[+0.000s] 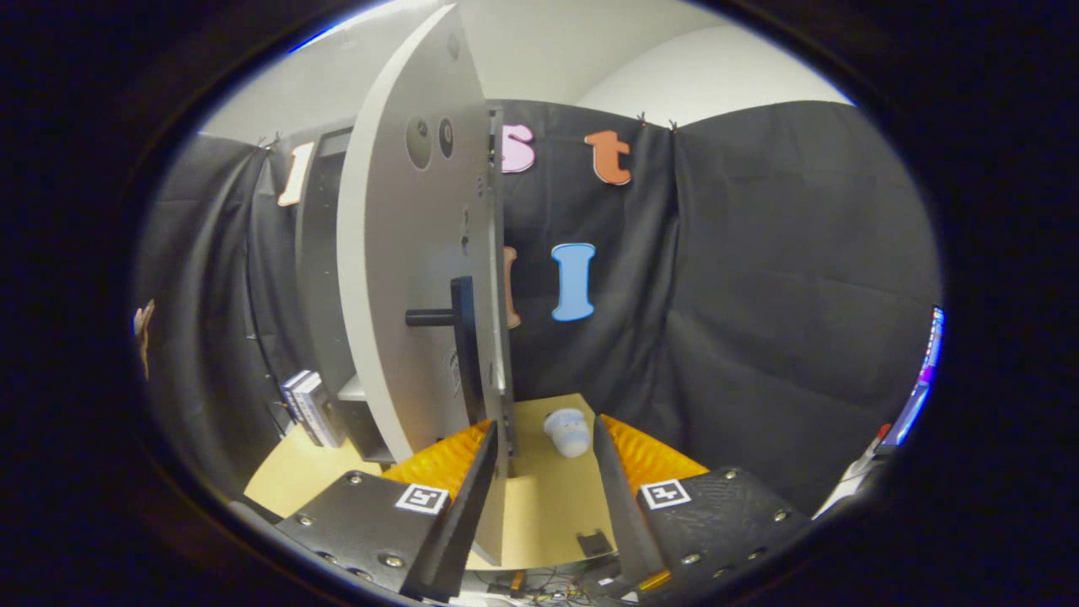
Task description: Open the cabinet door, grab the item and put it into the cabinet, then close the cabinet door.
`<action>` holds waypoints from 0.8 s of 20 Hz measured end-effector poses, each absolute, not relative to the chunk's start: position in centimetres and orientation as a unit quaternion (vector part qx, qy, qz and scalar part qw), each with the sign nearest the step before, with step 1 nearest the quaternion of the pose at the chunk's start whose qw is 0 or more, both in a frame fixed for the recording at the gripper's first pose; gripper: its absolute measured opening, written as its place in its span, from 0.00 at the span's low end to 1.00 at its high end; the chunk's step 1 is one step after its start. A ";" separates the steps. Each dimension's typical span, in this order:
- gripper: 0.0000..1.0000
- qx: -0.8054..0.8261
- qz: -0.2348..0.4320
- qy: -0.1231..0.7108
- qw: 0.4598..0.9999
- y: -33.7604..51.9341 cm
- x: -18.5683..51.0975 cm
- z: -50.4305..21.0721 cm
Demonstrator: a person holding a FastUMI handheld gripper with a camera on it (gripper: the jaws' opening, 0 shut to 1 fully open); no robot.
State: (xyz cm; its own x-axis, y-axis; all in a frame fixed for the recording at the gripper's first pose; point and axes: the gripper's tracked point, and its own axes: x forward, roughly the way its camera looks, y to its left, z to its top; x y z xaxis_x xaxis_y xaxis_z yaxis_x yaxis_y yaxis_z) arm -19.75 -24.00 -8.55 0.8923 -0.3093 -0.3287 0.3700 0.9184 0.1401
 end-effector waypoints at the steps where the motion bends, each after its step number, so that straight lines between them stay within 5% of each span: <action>1: 0.69 0.103 -0.163 0.151 0.970 -23.3 -19.5 -8.6; 16: 0.69 0.144 -0.057 0.147 0.977 -17.7 -15.5 -8.6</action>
State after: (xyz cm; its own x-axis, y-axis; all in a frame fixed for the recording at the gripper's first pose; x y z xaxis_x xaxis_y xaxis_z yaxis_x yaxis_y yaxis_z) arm -15.52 -17.68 -8.60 0.9501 -0.0686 -0.3042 0.1535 0.9520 0.2647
